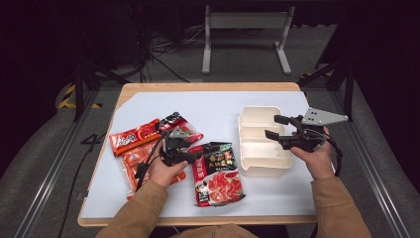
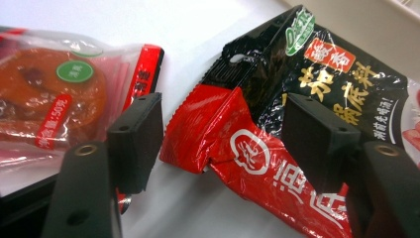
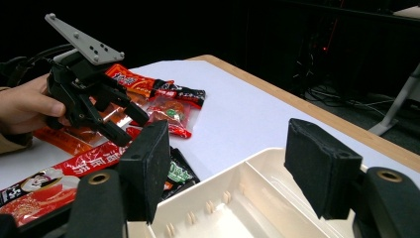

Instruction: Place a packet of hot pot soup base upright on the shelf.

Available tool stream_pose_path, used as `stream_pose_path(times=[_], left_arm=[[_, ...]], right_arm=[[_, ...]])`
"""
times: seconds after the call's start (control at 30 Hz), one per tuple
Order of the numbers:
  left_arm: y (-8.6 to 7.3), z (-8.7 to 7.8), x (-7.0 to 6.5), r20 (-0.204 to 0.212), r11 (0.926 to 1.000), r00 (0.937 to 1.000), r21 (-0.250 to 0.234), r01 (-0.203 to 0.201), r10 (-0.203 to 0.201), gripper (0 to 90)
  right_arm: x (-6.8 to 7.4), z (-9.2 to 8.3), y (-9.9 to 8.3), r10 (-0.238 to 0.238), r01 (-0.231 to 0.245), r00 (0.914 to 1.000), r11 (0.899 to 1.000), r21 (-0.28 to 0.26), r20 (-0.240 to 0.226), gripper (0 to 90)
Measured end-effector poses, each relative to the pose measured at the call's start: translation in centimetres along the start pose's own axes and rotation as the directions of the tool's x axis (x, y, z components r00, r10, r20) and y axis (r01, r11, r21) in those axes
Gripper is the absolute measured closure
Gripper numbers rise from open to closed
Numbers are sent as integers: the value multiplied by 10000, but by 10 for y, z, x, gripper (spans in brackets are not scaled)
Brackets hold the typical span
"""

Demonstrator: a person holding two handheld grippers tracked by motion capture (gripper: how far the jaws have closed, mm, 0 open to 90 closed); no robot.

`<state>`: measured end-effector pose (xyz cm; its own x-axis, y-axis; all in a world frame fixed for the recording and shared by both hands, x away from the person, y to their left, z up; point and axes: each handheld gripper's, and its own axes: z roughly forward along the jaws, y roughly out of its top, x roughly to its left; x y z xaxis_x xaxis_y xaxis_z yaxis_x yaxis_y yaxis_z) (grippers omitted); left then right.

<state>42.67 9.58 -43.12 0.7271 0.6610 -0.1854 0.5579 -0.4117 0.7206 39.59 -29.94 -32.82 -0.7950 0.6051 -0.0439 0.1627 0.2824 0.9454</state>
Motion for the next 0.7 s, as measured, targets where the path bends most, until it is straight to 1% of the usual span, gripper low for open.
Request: stream_pose_path(times=[0.07, 0.17, 0.2, 0.23, 0.27, 0.37, 0.4, 0.47, 0.57, 0.7], left_arm=[[0, 2, 1, 226, 9997, 9995, 144, 203, -207, 390], [0, 4, 2, 150, 9989, 9996, 415, 235, -241, 413], [0, 5, 2, 182, 9984, 9995, 500, 264, -274, 419], [0, 5, 2, 182, 9984, 9995, 500, 264, -274, 426], [-1, 6, 3, 244, 9976, 9991, 610, 328, -343, 432], [-1, 7, 4, 213, 9969, 9992, 716, 332, -348, 458], [-1, 8, 3, 200, 9963, 9989, 755, 405, -421, 458], [-1, 10, 4, 204, 9950, 9989, 917, 396, -416, 492], [-1, 11, 5, 350, 9942, 9977, 917, 553, -587, 538], [-1, 11, 6, 617, 9900, 9936, 1102, 879, -951, 649]], right_arm=[[0, 0, 0, 5, -5, 10000, 10000, 18, 3, 346], [0, 1, 0, 11, -11, 10000, 10000, 26, -24, 346], [0, 1, 0, 16, -16, 10000, 10000, 31, -29, 346], [0, 1, 0, 14, -13, 10000, 10000, 50, -25, 346], [0, 2, 0, 4, -4, 10000, 10000, 73, -29, 346], [1, 2, -1, -15, 15, 10000, 9999, 107, -22, 346], [1, 2, -1, -6, 6, 10000, 9999, 132, -16, 345], [1, 3, -1, -35, 35, 10000, 9999, 151, -15, 344], [1, 4, -1, -24, 25, 10000, 9999, 170, -43, 344], [2, 4, -1, -33, 34, 10000, 9998, 181, -51, 344]])
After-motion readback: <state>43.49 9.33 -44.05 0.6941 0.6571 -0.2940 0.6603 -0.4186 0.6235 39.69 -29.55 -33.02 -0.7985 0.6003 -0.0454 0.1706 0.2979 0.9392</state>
